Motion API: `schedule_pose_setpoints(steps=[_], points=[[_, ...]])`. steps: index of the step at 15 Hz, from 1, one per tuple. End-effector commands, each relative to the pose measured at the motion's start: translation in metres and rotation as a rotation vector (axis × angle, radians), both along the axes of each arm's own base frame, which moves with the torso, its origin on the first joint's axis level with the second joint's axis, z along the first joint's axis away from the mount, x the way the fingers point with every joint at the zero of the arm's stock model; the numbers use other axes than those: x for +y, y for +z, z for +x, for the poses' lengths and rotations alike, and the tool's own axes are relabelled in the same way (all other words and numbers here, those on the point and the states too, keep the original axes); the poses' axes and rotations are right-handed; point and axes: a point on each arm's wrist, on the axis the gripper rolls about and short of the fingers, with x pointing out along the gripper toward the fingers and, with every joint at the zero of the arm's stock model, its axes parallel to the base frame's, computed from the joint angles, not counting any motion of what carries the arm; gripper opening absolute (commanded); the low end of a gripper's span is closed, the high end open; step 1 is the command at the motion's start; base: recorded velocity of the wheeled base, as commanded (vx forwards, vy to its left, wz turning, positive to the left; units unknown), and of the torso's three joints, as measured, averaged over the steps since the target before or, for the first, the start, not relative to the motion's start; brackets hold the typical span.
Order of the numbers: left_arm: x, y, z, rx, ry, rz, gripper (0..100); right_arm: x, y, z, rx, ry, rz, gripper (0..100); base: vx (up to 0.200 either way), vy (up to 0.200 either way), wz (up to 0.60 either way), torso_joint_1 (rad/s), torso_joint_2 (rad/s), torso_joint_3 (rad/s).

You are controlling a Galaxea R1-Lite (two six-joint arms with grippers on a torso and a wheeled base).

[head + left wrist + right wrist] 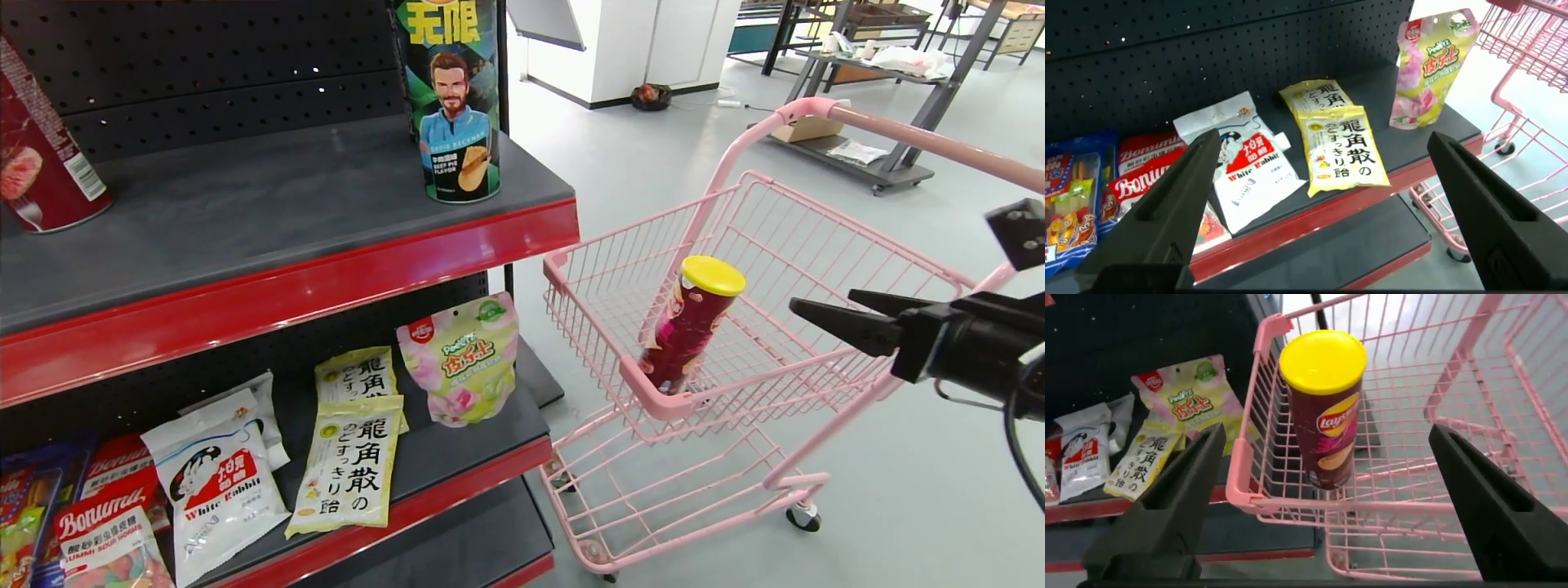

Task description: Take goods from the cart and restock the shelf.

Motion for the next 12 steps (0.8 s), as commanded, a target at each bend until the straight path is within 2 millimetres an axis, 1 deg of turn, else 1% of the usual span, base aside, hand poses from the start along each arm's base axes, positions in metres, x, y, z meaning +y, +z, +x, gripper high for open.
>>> schedule_pose_setpoints(steps=[1,2,3,4,5,6,8,9,10,12], points=[[0.0,0.0,0.0,0.0,0.0,0.0,100,0.005,-0.037,0.038,0.105,0.056,0.0,100,0.0,0.0,0.0,0.0,0.0,0.0],[0.0,0.0,0.0,0.0,0.0,0.0,100,0.006,-0.044,0.045,0.119,0.088,0.0,100,0.0,0.0,0.0,0.0,0.0,0.0],[0.0,0.0,0.0,0.0,0.0,0.0,100,0.006,-0.047,0.048,0.122,0.101,-0.004,100,0.0,0.0,0.0,0.0,0.0,0.0],[0.0,0.0,0.0,0.0,0.0,0.0,100,0.006,-0.056,0.058,0.119,0.126,-0.014,100,0.0,0.0,0.0,0.0,0.0,0.0],[0.0,0.0,0.0,0.0,-0.001,0.0,100,0.006,-0.057,0.06,0.116,0.129,-0.014,100,0.0,0.0,0.0,0.0,0.0,0.0],[0.0,0.0,0.0,0.0,0.0,0.0,100,0.007,-0.064,0.069,0.101,0.169,-0.002,100,0.0,0.0,0.0,0.0,0.0,0.0],[0.0,0.0,0.0,0.0,0.0,0.0,100,0.009,-0.071,0.077,0.106,0.211,0.006,100,0.0,0.0,0.0,0.0,0.0,0.0],[0.0,0.0,0.0,0.0,0.0,0.0,100,0.01,-0.075,0.084,0.112,0.216,0.004,100,0.0,0.0,0.0,0.0,0.0,0.0],[0.0,0.0,0.0,0.0,0.0,-0.001,100,0.01,-0.076,0.087,0.114,0.218,0.004,100,0.0,0.0,0.0,0.0,0.0,0.0],[0.0,0.0,0.0,0.0,0.0,0.0,100,0.011,-0.077,0.102,0.102,0.241,0.012,100,0.0,0.0,0.0,0.0,0.0,0.0]])
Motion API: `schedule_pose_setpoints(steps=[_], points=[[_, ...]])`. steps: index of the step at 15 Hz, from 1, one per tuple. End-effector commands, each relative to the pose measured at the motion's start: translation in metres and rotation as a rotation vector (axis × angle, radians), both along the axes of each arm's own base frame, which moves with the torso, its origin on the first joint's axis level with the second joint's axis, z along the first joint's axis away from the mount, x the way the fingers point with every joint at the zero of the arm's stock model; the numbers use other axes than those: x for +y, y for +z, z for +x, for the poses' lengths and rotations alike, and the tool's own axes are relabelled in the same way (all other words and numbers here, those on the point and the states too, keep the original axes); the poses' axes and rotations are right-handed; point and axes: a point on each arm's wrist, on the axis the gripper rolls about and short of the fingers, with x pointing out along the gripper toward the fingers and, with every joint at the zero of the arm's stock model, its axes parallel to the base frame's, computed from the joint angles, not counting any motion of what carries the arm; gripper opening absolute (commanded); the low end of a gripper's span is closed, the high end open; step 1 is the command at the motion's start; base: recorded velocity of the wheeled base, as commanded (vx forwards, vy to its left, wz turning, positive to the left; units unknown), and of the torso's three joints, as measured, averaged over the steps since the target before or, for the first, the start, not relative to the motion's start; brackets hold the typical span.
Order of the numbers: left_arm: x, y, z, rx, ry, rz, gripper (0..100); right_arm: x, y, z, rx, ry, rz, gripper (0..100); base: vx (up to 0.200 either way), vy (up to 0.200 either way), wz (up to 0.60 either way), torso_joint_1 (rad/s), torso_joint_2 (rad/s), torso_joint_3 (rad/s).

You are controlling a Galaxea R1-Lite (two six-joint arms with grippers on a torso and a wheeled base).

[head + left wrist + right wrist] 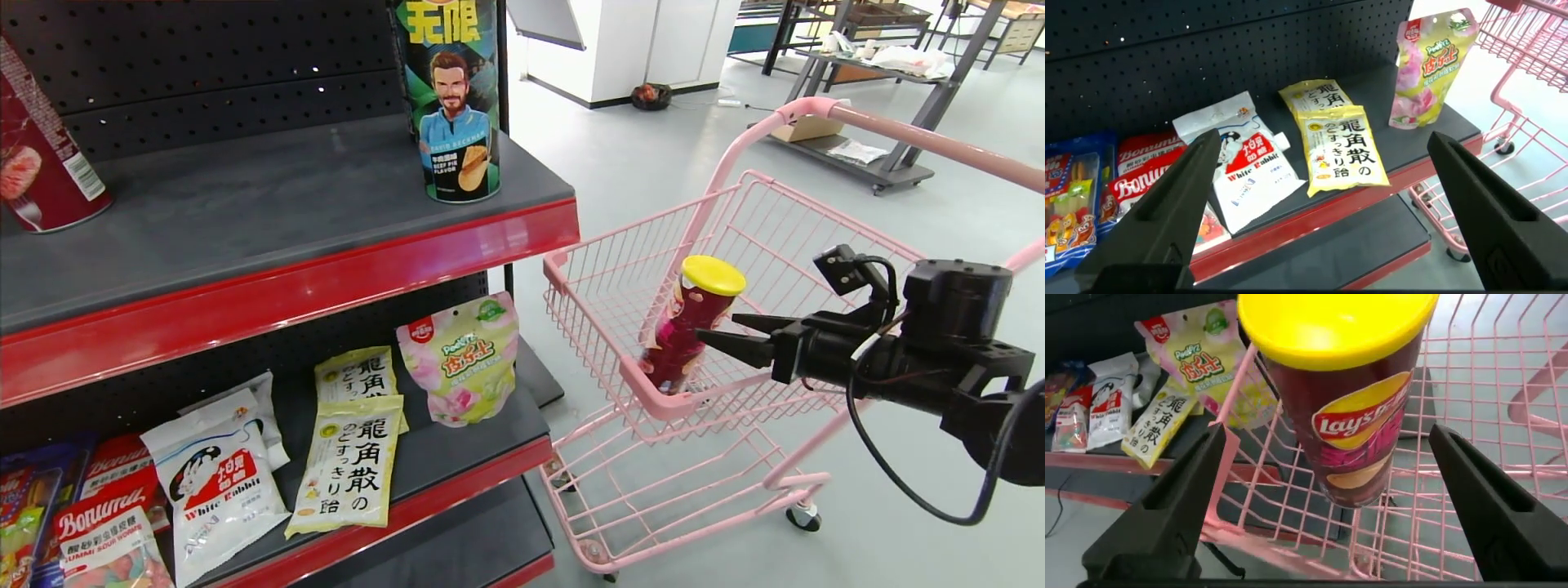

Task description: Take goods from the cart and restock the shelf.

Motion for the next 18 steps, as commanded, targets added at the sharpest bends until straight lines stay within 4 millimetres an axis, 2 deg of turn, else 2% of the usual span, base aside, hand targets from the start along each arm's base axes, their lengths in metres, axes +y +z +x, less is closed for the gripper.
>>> schedule_pose_setpoints(steps=[1,6,8,11,12,16,18], points=[[0.0,0.0,0.0,0.0,0.001,0.0,100,0.001,-0.009,0.017,0.016,0.004,0.003,100,0.0,0.0,0.0,0.0,0.0,0.0],[0.0,0.0,0.0,0.0,0.001,0.0,100,0.007,-0.01,0.041,-0.012,0.041,0.011,100,0.0,0.0,0.0,0.0,0.0,0.0],[0.0,0.0,0.0,0.0,0.001,0.0,100,0.012,-0.016,0.056,-0.015,0.054,0.011,100,0.0,0.0,0.0,0.0,0.0,0.0],[0.0,0.0,0.0,0.0,0.001,0.0,100,0.021,-0.019,0.065,-0.025,0.073,0.01,100,0.0,0.0,0.0,0.0,0.0,0.0],[0.0,0.0,0.0,0.0,0.001,0.0,100,0.021,-0.017,0.068,-0.037,0.07,0.014,0,0.0,0.0,0.0,0.0,0.0,0.0],[0.0,0.0,0.0,0.0,0.001,0.0,100,0.024,-0.019,0.069,-0.036,0.075,0.015,0,0.0,0.0,0.0,0.0,0.0,0.0],[0.0,0.0,0.0,0.0,0.001,0.0,100,0.023,0.0,0.059,-0.082,0.047,0.01,0,0.0,0.0,0.0,0.0,0.0,0.0]])
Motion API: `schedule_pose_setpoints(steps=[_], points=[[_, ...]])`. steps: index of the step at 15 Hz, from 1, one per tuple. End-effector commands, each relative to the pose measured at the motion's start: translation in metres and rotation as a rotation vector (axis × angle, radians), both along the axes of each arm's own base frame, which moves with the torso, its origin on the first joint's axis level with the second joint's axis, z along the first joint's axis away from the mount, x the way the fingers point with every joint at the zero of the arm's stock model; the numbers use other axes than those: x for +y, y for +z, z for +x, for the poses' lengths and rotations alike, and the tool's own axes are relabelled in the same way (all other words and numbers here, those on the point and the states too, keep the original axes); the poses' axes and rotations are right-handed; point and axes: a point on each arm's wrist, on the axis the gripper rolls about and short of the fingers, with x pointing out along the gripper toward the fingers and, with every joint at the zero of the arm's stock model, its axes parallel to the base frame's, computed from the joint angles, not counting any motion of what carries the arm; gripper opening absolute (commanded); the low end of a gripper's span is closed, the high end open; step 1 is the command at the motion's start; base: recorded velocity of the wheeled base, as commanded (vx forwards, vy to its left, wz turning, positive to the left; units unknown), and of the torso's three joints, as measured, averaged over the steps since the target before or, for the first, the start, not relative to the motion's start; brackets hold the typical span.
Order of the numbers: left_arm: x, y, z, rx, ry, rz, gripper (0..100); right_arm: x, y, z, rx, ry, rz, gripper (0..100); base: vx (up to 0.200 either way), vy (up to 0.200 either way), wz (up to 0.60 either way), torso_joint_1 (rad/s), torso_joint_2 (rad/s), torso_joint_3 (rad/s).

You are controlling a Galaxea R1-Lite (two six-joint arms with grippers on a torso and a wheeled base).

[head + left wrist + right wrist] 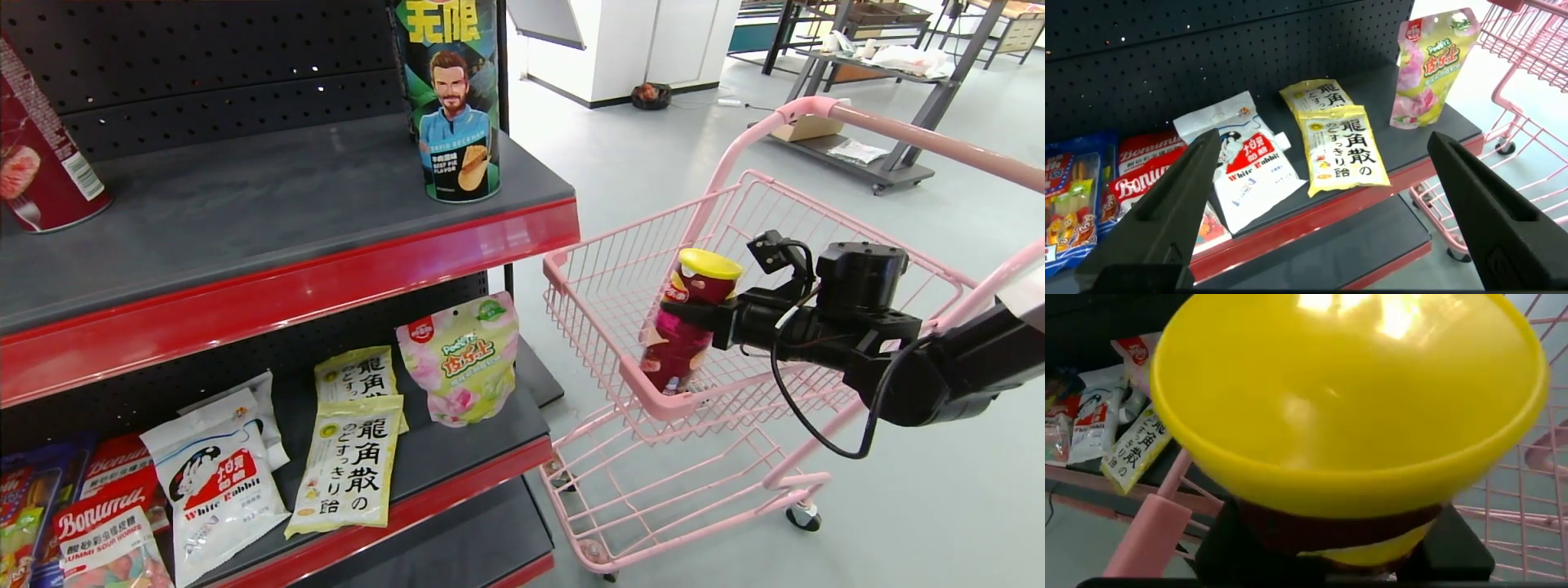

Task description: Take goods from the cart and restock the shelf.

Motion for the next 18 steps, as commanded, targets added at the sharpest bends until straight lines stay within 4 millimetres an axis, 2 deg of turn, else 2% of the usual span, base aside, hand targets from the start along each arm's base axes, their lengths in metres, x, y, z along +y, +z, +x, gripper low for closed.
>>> schedule_pose_setpoints(steps=[1,2,3,5,6,7,8,10,11,14,17,18], points=[[0.0,0.0,0.0,-0.001,0.001,0.0,100,-0.004,0.043,-0.015,-0.112,-0.044,0.009,0,0.0,0.0,0.0,0.0,0.0,0.0],[0.0,0.0,0.0,-0.001,0.001,0.0,100,-0.006,0.056,-0.019,-0.149,-0.049,0.014,0,0.0,0.0,0.0,0.0,0.0,0.0],[0.0,0.0,0.0,-0.001,0.001,0.0,100,-0.012,0.086,-0.031,-0.234,-0.066,0.024,0,0.0,0.0,0.0,0.0,0.0,0.0],[0.0,0.0,0.0,-0.001,0.001,0.0,100,-0.023,0.125,-0.057,-0.329,-0.092,0.03,0,0.0,0.0,0.0,0.0,0.0,0.0],[0.0,0.0,0.0,-0.001,0.001,0.0,100,-0.026,0.138,-0.068,-0.339,-0.099,0.03,0,0.0,0.0,0.0,0.0,0.0,0.0],[0.0,0.0,0.0,-0.001,-0.001,0.0,100,-0.031,0.156,-0.085,-0.34,-0.113,0.028,0,0.0,0.0,0.0,0.0,0.0,0.0],[0.0,0.0,0.0,-0.001,-0.001,0.0,100,-0.038,0.182,-0.116,-0.331,-0.147,0.023,0,0.0,0.0,0.0,0.0,0.0,0.0],[0.0,0.0,0.0,-0.001,-0.003,0.0,100,-0.04,0.199,-0.162,-0.293,-0.213,0.016,0,0.0,0.0,0.0,0.0,0.0,0.0],[0.0,0.0,0.0,-0.001,-0.001,0.0,100,-0.037,0.198,-0.184,-0.244,-0.233,0.009,0,0.0,0.0,0.0,0.0,0.0,0.0],[0.0,0.0,0.0,-0.001,-0.001,0.0,100,-0.026,0.17,-0.228,-0.149,-0.137,-0.014,0,0.0,0.0,0.0,0.0,0.0,0.0],[0.0,0.0,0.0,-0.001,-0.001,0.0,100,-0.008,0.15,-0.252,-0.118,0.095,-0.003,0,0.0,0.0,0.0,0.0,0.0,0.0],[0.0,0.0,0.0,-0.001,-0.001,0.0,100,-0.006,0.147,-0.247,-0.099,0.099,-0.011,0,0.0,0.0,0.0,0.0,0.0,0.0]])
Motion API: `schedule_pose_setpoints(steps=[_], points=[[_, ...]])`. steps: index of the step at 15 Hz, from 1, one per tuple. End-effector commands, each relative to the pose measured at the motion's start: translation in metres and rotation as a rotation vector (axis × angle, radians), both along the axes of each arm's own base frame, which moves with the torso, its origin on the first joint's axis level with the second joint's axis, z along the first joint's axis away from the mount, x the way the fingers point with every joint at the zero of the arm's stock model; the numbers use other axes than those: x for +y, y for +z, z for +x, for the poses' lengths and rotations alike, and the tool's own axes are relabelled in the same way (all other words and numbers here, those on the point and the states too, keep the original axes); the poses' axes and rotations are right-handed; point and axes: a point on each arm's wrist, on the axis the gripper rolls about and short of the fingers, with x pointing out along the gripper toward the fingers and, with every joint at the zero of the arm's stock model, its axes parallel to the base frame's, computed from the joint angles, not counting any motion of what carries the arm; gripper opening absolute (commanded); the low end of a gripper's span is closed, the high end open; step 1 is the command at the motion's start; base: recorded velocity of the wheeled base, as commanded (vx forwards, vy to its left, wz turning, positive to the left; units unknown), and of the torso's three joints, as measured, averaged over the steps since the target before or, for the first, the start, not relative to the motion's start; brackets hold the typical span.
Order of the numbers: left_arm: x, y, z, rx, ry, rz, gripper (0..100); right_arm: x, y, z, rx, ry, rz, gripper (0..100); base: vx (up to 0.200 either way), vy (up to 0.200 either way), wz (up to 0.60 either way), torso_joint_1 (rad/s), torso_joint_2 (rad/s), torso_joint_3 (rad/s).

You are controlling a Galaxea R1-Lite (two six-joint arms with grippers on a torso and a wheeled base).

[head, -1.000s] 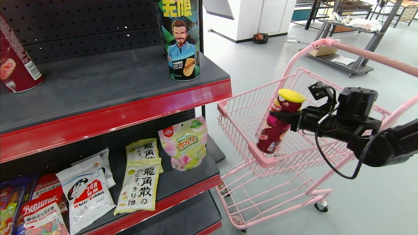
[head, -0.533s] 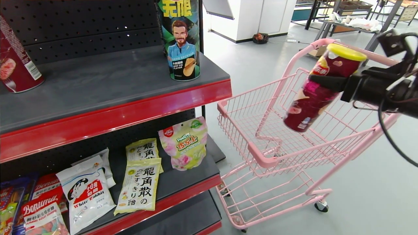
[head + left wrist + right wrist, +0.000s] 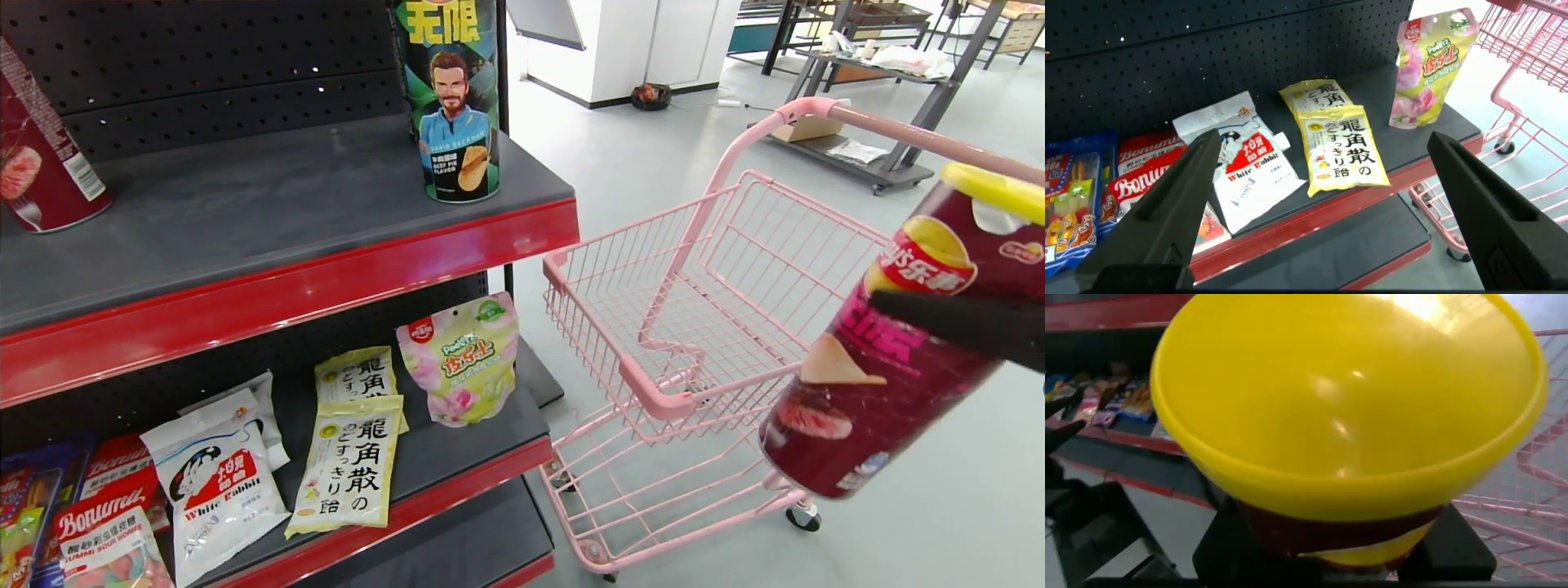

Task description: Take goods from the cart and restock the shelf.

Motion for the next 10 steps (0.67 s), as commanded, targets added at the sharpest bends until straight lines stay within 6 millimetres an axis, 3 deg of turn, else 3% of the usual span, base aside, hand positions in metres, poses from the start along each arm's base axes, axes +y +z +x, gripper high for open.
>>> schedule_pose_setpoints(steps=[1,3,10], points=[[0.0,0.0,0.0,0.0,-0.001,0.0,100,0.005,-0.01,-0.006,0.012,0.055,-0.023,0,0.0,0.0,0.0,0.0,0.0,0.0],[0.0,0.0,0.0,0.0,0.0,0.0,100,0.003,-0.018,0.003,-0.004,0.022,-0.095,0,0.0,0.0,0.0,0.0,0.0,0.0],[0.0,0.0,0.0,0.0,-0.001,0.0,100,0.015,-0.029,0.049,0.042,-0.028,-0.151,0,-0.2,0.0,0.0,0.004,0.0,0.002]])
